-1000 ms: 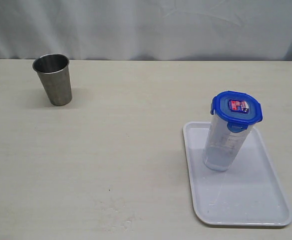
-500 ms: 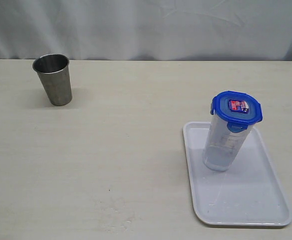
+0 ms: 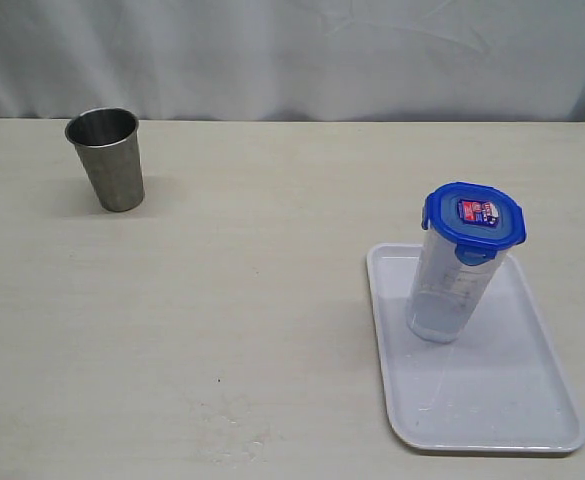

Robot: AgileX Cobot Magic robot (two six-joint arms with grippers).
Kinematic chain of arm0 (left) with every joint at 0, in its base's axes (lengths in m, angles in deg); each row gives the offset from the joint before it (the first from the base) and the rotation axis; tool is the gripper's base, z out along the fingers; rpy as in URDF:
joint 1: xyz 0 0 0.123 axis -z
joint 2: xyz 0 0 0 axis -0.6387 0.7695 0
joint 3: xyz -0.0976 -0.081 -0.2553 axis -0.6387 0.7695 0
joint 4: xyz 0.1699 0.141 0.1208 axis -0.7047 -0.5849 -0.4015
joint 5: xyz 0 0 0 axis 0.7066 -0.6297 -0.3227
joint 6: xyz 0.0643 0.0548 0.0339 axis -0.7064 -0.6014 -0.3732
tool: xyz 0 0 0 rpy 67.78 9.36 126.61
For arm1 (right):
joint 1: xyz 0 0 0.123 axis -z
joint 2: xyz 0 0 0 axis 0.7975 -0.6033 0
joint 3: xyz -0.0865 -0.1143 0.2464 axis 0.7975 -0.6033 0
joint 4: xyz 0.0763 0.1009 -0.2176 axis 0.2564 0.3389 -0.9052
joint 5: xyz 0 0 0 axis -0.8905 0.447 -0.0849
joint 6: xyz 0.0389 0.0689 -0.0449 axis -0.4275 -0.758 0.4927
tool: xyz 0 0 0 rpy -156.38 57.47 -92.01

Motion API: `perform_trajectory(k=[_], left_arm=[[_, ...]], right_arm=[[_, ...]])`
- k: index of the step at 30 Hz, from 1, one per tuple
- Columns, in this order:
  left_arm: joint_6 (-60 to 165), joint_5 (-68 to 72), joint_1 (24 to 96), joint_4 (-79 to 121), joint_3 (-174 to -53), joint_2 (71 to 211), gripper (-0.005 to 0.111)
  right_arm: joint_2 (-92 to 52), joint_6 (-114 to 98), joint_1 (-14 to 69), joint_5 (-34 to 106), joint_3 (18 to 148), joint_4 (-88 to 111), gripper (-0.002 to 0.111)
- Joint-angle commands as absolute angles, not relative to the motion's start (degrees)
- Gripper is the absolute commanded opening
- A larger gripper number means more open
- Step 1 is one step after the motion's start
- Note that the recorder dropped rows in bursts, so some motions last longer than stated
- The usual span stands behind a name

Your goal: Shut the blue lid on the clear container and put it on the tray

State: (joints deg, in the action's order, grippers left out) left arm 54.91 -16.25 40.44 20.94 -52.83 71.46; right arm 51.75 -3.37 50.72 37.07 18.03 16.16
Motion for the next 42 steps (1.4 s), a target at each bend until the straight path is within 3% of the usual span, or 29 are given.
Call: perform_trajectory(k=[1, 3, 42], left_arm=[[54.62, -15.83, 40.33, 21.30, -52.68, 71.36, 0.000], [54.62, -15.83, 40.33, 21.30, -52.68, 71.36, 0.000], [54.74, -15.83, 40.33, 21.31, -52.68, 71.36, 0.000]], right_arm=[[52.02, -3.91, 50.88, 50.93, 17.83, 14.57, 0.004], [52.02, -6.49, 50.88, 55.50, 17.83, 13.09, 0.004], [52.02, -7.09, 50.88, 55.28, 17.83, 12.85, 0.004]])
